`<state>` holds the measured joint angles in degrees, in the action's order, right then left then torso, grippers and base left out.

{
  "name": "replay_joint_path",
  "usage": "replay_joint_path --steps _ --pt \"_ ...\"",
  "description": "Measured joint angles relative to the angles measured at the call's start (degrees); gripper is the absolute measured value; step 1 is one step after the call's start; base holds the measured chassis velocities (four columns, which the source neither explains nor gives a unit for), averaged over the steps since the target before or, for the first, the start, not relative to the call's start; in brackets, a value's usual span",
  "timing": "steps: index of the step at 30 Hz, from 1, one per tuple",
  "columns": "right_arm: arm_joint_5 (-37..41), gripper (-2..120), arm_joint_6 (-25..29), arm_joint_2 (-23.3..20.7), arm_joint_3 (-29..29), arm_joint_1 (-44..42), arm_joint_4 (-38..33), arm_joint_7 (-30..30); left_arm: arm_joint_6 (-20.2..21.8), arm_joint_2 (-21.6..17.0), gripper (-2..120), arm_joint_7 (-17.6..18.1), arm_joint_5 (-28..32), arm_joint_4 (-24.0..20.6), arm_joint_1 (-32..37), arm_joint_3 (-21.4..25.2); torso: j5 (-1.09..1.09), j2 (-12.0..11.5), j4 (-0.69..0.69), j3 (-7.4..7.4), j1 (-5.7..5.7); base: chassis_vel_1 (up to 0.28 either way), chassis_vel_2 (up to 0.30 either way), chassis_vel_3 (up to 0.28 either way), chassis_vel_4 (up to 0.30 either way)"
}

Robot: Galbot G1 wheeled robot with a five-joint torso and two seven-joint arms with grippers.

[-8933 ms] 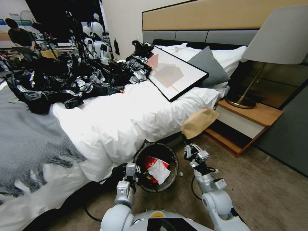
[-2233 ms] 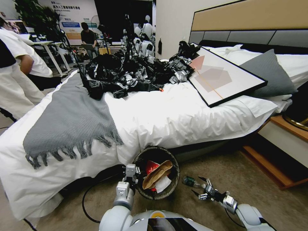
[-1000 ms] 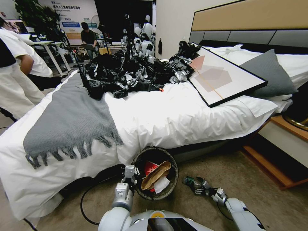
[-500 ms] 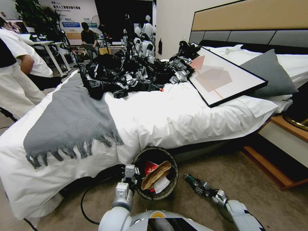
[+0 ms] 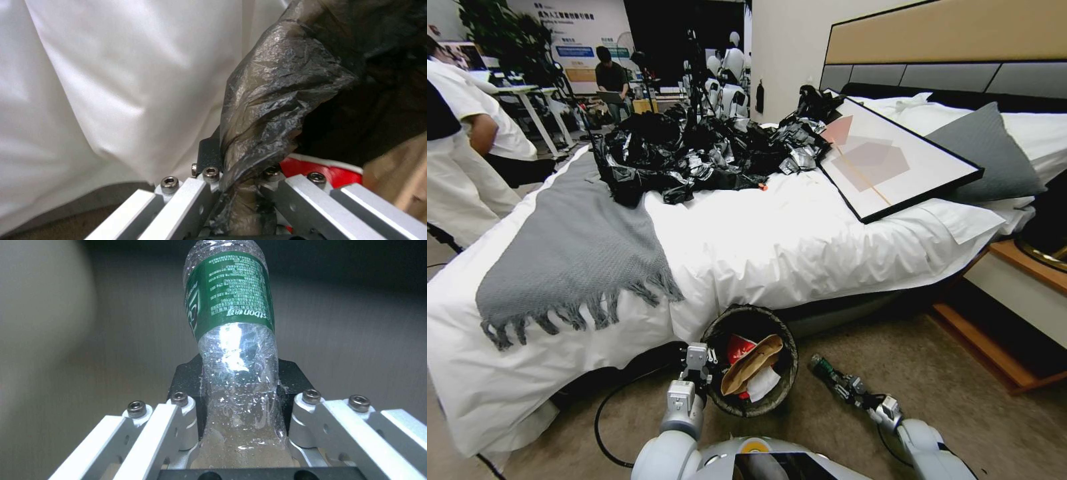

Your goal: Pick up the trash bin, then pick up the garbage from the floor and place it into the trash bin.

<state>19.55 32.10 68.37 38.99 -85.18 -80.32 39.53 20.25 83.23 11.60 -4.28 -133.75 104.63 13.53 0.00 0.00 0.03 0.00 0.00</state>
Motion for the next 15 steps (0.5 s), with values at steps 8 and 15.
replay_joint_path --steps 8,15 --pt "7.18 24 0.62 1.28 3.91 -9.56 -26.68 0.48 1.06 -0.76 0 -0.49 1.05 -0.18 1.50 -0.14 -0.02 0.00 -0.02 0.00 0.00 0.000 0.000 0.000 0.000" --pt "5.90 24 0.31 -0.66 0.25 -16.04 -45.05 1.12 1.66 -1.05 0 -0.77 1.90 -0.23 2.12 -0.36 0.00 0.00 -0.03 0.00 0.00 0.000 0.000 0.000 0.000"
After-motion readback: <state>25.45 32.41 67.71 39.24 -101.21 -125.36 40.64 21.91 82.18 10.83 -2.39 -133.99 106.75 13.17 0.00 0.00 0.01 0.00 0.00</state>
